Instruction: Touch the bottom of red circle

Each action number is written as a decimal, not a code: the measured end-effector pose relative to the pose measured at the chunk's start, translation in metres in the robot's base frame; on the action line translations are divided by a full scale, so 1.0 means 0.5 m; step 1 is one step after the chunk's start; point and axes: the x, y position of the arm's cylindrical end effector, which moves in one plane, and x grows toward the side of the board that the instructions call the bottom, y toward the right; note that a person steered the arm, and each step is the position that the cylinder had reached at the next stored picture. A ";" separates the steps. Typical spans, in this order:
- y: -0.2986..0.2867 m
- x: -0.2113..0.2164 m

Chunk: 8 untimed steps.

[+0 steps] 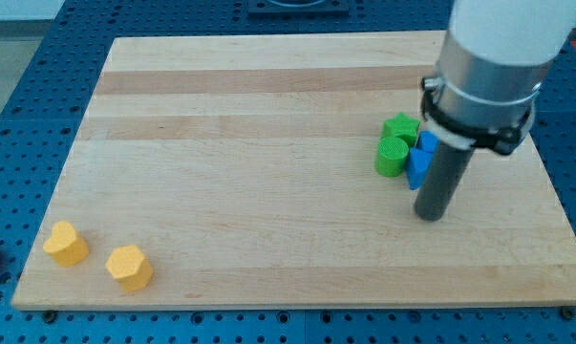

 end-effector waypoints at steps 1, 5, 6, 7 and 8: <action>0.050 -0.048; 0.024 -0.143; 0.115 -0.135; 0.126 -0.150; 0.122 -0.152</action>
